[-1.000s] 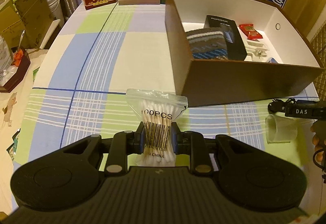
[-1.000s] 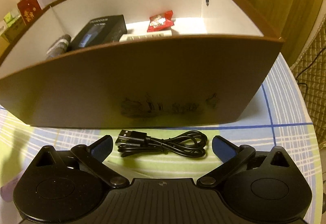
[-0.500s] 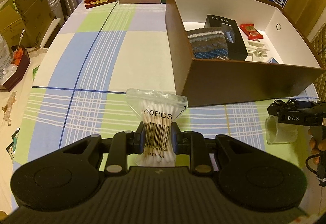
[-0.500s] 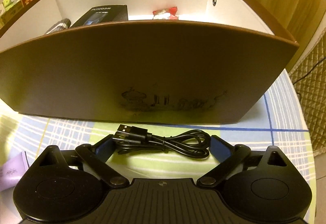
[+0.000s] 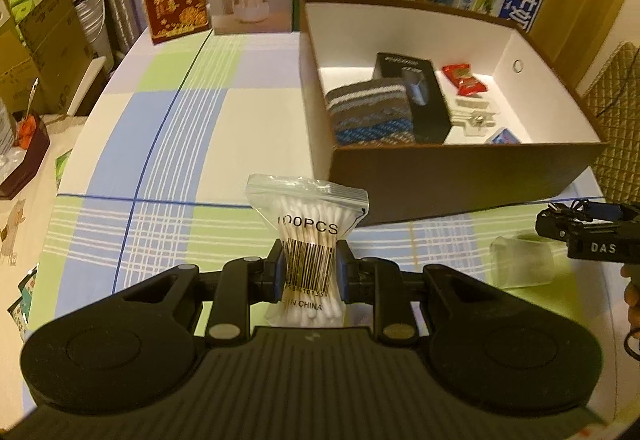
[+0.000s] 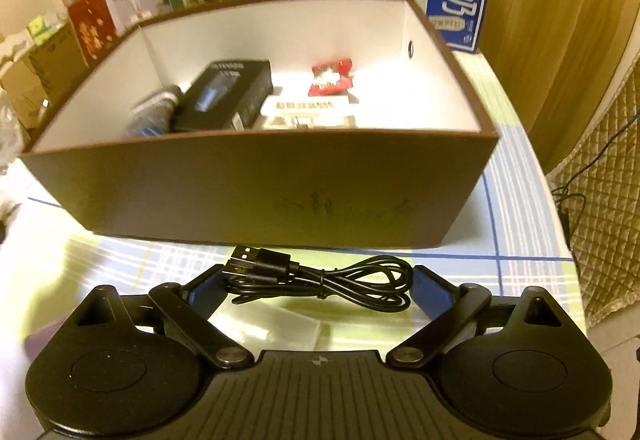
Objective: Organize objects
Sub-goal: 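Carry the swab bag with the left tool while the right tool carries the cable over the box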
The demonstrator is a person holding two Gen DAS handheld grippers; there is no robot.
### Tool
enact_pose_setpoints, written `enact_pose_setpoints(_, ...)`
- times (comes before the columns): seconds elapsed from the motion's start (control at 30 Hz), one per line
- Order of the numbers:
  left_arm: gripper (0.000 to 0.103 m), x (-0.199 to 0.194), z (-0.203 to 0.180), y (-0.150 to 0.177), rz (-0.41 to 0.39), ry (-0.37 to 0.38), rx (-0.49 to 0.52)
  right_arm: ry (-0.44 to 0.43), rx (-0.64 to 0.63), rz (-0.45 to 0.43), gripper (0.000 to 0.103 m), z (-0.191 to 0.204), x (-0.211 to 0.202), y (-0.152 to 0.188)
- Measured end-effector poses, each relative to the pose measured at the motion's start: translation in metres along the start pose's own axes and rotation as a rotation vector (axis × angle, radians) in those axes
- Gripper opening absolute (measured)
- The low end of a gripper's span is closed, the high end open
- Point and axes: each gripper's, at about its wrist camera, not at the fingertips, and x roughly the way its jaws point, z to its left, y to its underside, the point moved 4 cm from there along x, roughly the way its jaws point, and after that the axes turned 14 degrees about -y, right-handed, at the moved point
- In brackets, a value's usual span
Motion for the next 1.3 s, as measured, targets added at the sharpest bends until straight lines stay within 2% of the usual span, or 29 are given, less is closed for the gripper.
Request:
enact_pose_setpoints(0.2, 0.02, -0.018, -0.01, -0.008, -0.036, 0.03, 0.008, -0.047, 0.014, -0.048, 0.093, 0.007, -0.042, -0.006)
enact_pose_setpoints(0.57, 0.02, -0.04, -0.033, -0.023, -0.091, 0.083, 0.042, -0.104, 0.007, -0.136, 0.093, 0.022, -0.077, -0.027)
enact_pose_setpoints(0.93, 0.02, -0.047, -0.047, -0.035, -0.115, 0.103, 0.058, -0.129, -0.022, -0.16, 0.093, 0.033, -0.081, -0.04)
enact_pose_setpoints(1.3, 0.02, -0.038, -0.06, -0.059, -0.123, 0.095, 0.08, -0.132, -0.054, -0.182, 0.093, 0.036, -0.071, -0.066)
